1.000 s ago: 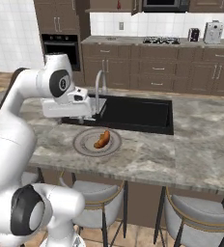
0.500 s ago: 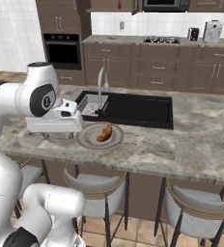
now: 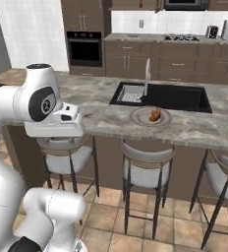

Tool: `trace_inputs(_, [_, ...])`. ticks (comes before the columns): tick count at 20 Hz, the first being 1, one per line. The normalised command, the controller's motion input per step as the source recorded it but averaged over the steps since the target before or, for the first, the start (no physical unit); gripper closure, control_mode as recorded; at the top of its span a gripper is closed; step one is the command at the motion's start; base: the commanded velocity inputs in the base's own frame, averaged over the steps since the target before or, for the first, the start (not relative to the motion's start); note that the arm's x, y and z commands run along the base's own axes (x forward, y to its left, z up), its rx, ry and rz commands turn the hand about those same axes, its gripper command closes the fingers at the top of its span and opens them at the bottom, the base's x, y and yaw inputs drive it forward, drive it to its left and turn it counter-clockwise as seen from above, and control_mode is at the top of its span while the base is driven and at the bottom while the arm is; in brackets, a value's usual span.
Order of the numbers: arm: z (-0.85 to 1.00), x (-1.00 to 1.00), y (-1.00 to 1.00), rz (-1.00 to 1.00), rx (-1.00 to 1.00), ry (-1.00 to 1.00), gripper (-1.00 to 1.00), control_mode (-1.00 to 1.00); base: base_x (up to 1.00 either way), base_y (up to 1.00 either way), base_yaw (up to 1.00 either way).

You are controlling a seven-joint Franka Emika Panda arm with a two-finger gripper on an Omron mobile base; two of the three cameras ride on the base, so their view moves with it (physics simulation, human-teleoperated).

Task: Move the hot dog bun to the plate on the dining table and place the condiment next to that plate. Then navigate to the fridge and take the sausage and place it on the plate as well.

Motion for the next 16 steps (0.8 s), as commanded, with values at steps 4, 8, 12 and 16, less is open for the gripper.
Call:
trace_inputs(4, [0.0,0.0,0.0,0.0,0.0,0.0,-1.0,1.0,-0.1,1.0,0.01])
trace_inputs(8, [0.0,0.0,0.0,0.0,0.0,0.0,-1.0,1.0,0.0,1.0,0.0])
trace_inputs(12, [0.0,0.0,0.0,0.0,0.0,0.0,-1.0,1.0,0.0,1.0,0.0])
trace_inputs(16, [0.0,0.0,0.0,0.0,0.0,0.0,-1.0,1.0,0.13,1.0,-0.03])
